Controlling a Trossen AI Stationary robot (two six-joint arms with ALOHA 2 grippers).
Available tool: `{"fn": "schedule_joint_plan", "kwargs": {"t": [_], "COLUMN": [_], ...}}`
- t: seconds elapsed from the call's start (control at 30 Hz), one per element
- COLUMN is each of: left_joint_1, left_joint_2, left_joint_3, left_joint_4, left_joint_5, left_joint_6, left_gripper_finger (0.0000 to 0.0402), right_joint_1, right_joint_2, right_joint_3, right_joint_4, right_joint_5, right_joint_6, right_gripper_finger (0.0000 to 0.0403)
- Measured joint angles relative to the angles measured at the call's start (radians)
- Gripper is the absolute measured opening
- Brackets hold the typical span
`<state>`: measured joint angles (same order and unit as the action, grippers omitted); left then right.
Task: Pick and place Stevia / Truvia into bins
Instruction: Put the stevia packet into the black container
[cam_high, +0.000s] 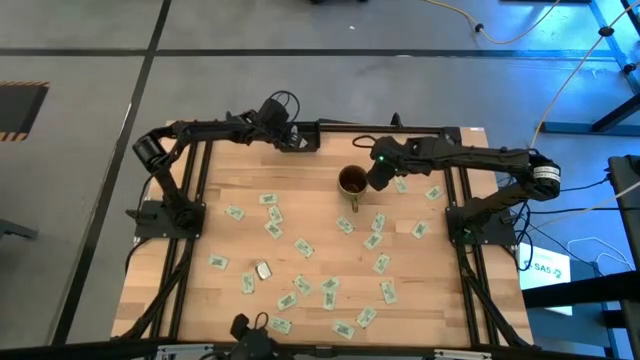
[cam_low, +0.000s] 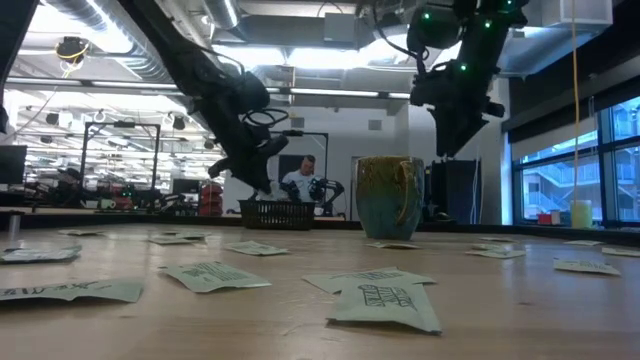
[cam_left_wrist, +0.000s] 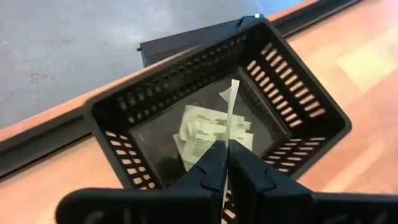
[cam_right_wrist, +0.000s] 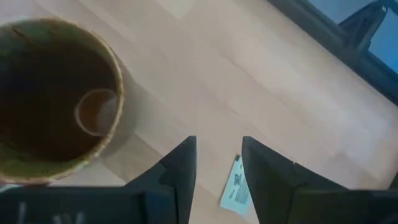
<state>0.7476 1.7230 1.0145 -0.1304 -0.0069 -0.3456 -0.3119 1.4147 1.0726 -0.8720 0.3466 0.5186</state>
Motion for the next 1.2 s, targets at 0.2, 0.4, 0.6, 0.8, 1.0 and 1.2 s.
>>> {"fn": "schedule_joint_plan", "kwargs": {"t": [0.2, 0.4, 0.6, 0.8, 1.0, 1.2], "left_joint_1": [0.021, 0.021, 0.016, -0.006, -0.024, -0.028], "left_joint_2": [0.0, 0.0, -0.004, -0.005, -0.006, -0.007], "left_joint_3": [0.0, 0.0, 0.0, 0.0, 0.0, 0.0], "left_joint_4": [-0.004, -0.001, 0.005, 0.036, 0.11, 0.142], "left_joint_5": [0.0, 0.009, 0.104, 0.152, 0.159, 0.163], "left_joint_6": [0.0, -0.012, -0.012, -0.012, -0.038, -0.047], "left_gripper_finger": [0.0038, 0.0057, 0.0057, 0.0058, 0.0057, 0.0058], "right_joint_1": [0.0, -0.024, -0.101, -0.136, -0.139, -0.144], "right_joint_2": [0.0, 0.0, 0.0, 0.0, 0.0, 0.0], "right_joint_3": [-0.049, -0.119, -0.227, -0.318, -0.355, -0.402], "right_joint_4": [-0.004, 0.001, 0.065, 0.171, 0.186, 0.236], "right_joint_5": [-0.002, -0.066, -0.175, -0.216, -0.218, -0.219], "right_joint_6": [0.04, 0.105, 0.11, 0.105, 0.104, 0.103], "right_gripper_finger": [0.0132, 0.0132, 0.0132, 0.0132, 0.0132, 0.0131]}}
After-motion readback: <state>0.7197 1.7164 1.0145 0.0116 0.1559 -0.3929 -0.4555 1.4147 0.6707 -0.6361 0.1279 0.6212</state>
